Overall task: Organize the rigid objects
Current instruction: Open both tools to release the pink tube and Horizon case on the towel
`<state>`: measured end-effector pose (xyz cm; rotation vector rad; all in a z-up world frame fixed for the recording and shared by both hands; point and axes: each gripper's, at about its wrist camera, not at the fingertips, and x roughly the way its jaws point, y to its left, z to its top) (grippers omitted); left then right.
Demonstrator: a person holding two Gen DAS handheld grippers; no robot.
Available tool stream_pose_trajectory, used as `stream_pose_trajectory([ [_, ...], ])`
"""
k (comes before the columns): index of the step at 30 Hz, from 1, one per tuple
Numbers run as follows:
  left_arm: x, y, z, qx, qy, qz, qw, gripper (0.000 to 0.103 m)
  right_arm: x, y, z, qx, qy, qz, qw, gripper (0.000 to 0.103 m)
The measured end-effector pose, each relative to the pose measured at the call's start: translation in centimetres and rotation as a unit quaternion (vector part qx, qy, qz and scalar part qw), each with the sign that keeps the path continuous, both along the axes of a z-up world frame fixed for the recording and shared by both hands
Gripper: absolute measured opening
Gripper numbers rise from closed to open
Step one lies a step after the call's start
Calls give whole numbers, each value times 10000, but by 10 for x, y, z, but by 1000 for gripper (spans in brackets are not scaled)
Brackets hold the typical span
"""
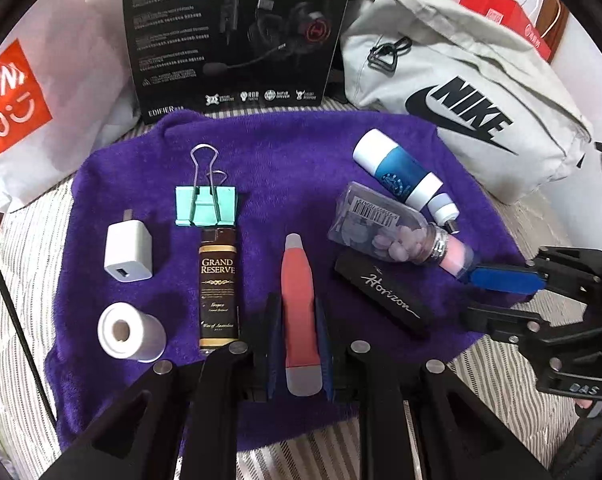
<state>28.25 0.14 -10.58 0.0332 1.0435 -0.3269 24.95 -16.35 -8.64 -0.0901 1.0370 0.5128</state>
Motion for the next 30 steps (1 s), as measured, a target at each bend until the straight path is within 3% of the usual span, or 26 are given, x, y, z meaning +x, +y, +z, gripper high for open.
stream_pose_trajectory([
  [15, 9, -12, 1, 272, -26, -45, 9996, 18, -4, -6, -3, 256, -29, -111, 9996, 36],
  [18, 3, -11, 3, 124, -64, -35, 9999, 27, -5, -8, -3, 316, -34, -148, 9994, 37],
  [24, -3, -13, 7, 131, -104, -56, 9998, 37, -7, -8, -3, 313, -74, -194, 9993, 38],
  [26, -4, -14, 9, 96, -92, -58, 9999, 45, -7, -8, -3, 323, -77, -225, 9992, 38],
  [30, -7, -15, 11, 80, -86, -14, 9999, 49, -8, -9, -3, 360, -69, -306, 9989, 39],
])
